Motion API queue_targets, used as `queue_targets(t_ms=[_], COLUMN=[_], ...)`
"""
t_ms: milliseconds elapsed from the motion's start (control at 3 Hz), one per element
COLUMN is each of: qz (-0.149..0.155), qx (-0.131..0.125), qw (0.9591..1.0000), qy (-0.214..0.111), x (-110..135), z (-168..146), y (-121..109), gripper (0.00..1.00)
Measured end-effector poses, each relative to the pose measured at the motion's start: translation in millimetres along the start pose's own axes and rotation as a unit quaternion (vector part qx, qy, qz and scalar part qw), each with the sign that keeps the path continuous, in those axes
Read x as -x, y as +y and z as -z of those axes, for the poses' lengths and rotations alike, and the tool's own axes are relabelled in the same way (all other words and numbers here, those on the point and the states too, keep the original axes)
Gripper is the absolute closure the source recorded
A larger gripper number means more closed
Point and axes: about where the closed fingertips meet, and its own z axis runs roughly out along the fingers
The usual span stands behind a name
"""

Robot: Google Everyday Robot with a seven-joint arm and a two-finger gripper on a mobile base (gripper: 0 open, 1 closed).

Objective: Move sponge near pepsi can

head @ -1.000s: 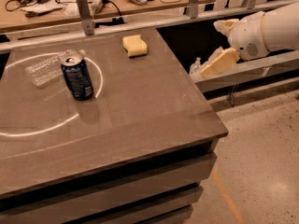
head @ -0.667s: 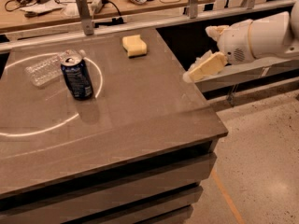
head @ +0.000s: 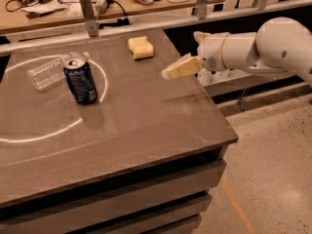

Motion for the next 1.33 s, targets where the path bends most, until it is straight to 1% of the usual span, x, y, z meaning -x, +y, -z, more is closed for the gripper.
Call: queue_targets(t_ms=[333,667,1000,1333], qz=[-0.012,-0.014,-0.012,-0.006], qx=[-0.012,-0.010,-0.002,0.012], qw=[0.9999,0.9998,0.9999,0.9998], qy=[-0.002,0.006,0.012,0.016], x=[-9,-17,-21,-18], z=[-40,-59,-80,-109], y=[-19,-33,-46,-54], gripper=[0.00,0.00,0.00,0.00])
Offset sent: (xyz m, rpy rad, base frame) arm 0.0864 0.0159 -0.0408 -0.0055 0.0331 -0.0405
